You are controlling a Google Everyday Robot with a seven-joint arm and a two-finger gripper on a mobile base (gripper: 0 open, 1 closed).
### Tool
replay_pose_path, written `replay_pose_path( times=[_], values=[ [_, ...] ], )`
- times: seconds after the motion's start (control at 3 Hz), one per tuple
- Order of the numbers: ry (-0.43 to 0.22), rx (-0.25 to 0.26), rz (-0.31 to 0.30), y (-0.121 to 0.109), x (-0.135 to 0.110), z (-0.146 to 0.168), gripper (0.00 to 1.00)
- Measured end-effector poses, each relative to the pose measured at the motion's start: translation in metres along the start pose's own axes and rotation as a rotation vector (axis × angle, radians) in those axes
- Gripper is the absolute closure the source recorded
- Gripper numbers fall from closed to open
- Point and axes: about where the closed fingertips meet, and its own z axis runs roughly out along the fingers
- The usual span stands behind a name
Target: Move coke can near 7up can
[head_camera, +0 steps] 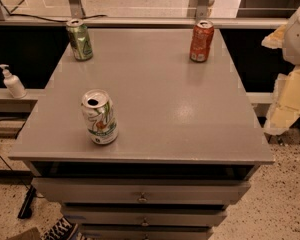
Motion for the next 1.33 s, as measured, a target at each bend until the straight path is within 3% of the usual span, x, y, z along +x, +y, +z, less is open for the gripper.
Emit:
replay_pose_path(
  times=[0.33, 0.67, 1.0, 1.33],
  values=[
    [0.0, 0.0, 0.0, 0.0, 0.0, 0.0, 0.0],
    [-0.025, 0.042, 0.019, -0.01, 0.002, -0.001, 0.0],
    [-0.068, 0.13, 0.081, -0.04, 0.015, 0.01, 0.0],
    [-0.164, 0.22, 0.163, -0.086, 0.031, 0.022, 0.0]
  ],
)
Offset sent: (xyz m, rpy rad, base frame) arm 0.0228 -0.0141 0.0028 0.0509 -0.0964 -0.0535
